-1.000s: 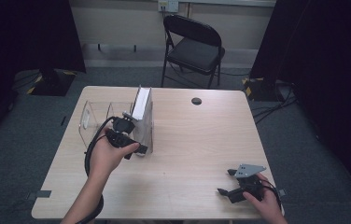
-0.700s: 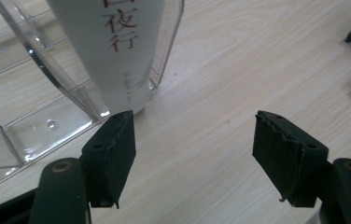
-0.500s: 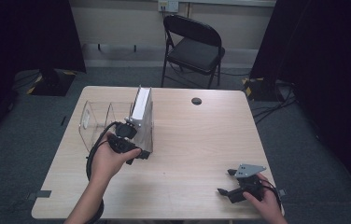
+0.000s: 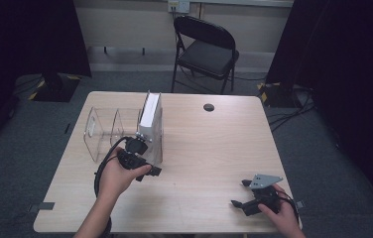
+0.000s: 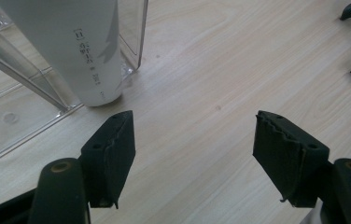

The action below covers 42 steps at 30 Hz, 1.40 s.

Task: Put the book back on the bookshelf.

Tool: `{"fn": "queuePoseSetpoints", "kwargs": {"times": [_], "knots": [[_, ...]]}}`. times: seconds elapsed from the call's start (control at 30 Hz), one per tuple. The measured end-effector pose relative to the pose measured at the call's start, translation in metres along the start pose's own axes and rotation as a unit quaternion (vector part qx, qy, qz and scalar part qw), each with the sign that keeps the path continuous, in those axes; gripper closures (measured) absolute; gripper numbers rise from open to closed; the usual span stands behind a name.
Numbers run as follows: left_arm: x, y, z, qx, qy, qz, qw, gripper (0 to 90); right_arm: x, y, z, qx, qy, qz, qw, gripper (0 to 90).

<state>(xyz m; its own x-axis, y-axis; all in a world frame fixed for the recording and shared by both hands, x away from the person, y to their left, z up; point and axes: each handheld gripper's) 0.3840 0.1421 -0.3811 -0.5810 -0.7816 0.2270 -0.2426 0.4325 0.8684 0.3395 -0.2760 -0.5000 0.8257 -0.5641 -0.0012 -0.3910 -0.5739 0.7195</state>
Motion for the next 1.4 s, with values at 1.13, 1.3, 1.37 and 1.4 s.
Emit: {"fn": "queuePoseSetpoints", "kwargs": {"times": [1.13,1.3,1.37,1.4], "knots": [[-0.007,-0.022,0.039,0.006,-0.017,0.036,0.9992,26.4,0.000,0.000,0.000,0.000,0.000,-0.001,1.0000,12.0],[-0.010,-0.025,0.044,0.011,-0.022,0.040,0.9989,26.1,0.000,0.000,0.000,0.000,-0.001,0.000,1.0000,12.0],[-0.011,-0.026,0.047,0.011,-0.025,0.039,0.9988,25.8,0.000,0.000,0.000,0.000,-0.001,-0.001,1.0000,12.0],[-0.011,-0.027,0.048,0.013,-0.022,0.041,0.9988,25.4,0.000,0.000,0.000,0.000,-0.001,-0.001,1.0000,12.0]]}}
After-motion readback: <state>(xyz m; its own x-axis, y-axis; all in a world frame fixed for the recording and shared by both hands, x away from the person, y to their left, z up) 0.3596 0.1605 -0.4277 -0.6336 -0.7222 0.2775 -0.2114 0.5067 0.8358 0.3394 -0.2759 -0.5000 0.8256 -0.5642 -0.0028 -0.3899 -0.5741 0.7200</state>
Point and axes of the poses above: each handheld gripper's, and its own axes: y roughly backward along the jaws, z roughly out of its underside, x roughly to its right, and after that the axes turned 3 degrees about -x, right-handed
